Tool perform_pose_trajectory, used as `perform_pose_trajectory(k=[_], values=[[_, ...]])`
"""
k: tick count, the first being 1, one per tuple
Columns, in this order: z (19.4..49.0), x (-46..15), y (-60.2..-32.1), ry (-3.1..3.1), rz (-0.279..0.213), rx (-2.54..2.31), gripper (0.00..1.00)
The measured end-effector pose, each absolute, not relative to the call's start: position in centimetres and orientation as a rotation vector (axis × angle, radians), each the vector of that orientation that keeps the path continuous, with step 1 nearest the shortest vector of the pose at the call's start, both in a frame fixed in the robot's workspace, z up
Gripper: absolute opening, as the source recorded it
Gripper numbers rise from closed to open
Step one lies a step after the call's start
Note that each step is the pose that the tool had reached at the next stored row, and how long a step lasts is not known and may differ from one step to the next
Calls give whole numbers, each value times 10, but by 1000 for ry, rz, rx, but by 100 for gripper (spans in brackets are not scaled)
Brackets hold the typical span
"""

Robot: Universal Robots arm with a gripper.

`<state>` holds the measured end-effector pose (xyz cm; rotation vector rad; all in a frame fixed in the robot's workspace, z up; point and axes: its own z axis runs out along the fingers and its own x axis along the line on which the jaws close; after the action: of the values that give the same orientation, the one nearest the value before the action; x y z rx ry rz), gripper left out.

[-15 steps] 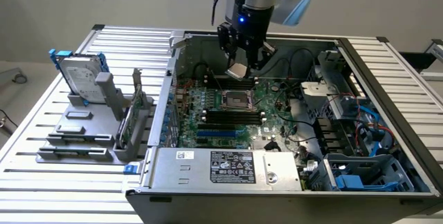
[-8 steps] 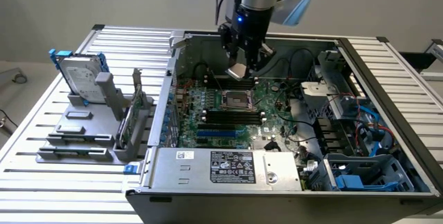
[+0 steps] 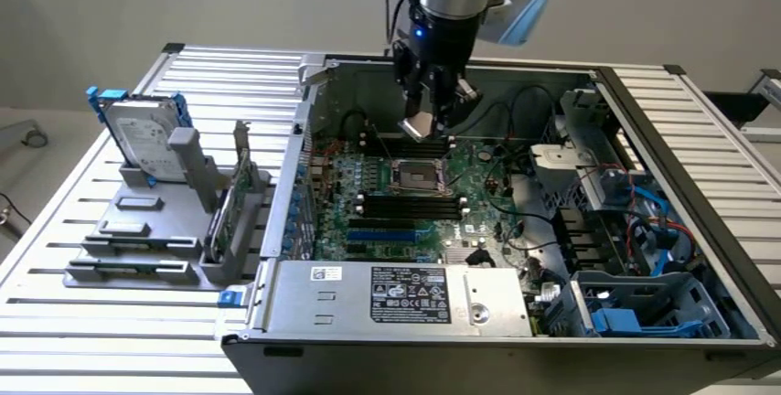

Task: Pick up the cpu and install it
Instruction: 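Place the cpu into insertion slot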

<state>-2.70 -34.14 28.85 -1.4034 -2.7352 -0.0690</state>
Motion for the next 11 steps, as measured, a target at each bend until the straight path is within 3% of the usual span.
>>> perform_pose_trajectory(k=[11], values=[[285, -27, -341, -2585, -79, -1672, 55]])
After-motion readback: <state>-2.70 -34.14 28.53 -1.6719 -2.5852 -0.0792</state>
